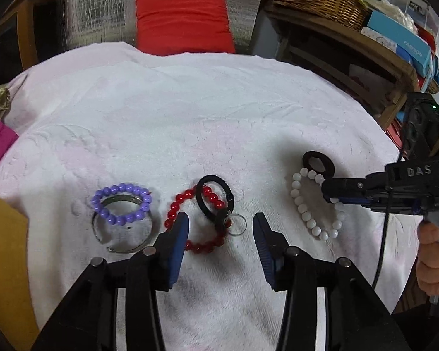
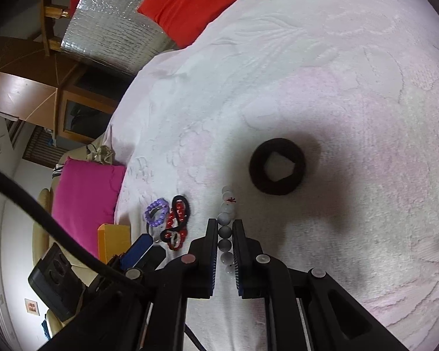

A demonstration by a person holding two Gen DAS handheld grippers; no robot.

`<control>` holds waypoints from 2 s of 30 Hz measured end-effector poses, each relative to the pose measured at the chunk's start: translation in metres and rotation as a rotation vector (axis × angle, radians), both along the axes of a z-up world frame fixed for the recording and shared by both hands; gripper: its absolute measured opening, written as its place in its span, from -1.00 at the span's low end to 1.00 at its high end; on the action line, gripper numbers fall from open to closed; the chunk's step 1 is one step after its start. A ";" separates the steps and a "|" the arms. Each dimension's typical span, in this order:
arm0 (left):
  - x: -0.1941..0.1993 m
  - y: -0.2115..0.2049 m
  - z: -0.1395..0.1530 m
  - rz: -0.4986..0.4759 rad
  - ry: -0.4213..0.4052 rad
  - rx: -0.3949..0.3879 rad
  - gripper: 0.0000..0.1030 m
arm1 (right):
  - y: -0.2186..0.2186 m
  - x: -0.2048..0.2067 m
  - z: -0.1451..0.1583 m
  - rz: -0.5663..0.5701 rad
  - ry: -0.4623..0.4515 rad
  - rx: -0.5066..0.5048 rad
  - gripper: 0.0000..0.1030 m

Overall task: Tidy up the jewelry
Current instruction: 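Grasp the black hair tie with the left tool while the right tool holds the white bracelet, then carry hair tie and white bracelet into the orange box and open both tools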

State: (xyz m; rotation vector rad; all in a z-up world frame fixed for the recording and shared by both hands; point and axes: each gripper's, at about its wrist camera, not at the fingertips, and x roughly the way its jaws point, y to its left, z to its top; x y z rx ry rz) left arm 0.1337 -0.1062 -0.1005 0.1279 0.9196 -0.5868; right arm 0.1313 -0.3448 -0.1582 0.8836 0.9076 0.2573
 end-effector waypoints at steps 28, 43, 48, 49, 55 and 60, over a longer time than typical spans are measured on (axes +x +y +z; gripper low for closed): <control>-0.006 0.052 0.027 0.072 -0.063 -0.059 -0.79 | 0.029 0.010 -0.006 0.048 0.063 -0.060 -0.51; -0.036 0.103 0.056 0.110 -0.152 -0.048 -0.79 | 0.062 0.002 0.038 0.076 -0.153 -0.105 -0.79; -0.053 0.120 0.071 0.126 -0.200 -0.047 -0.79 | 0.079 -0.002 0.051 0.097 -0.222 -0.064 -0.79; -0.056 0.125 0.073 0.131 -0.210 -0.046 -0.79 | 0.084 -0.002 0.054 0.104 -0.234 -0.059 -0.79; -0.076 0.161 0.084 0.192 -0.259 -0.014 -0.79 | 0.123 -0.009 0.072 0.175 -0.301 -0.003 -0.79; -0.082 0.214 0.086 0.323 -0.278 0.016 -0.79 | 0.173 -0.014 0.086 0.256 -0.356 0.053 -0.79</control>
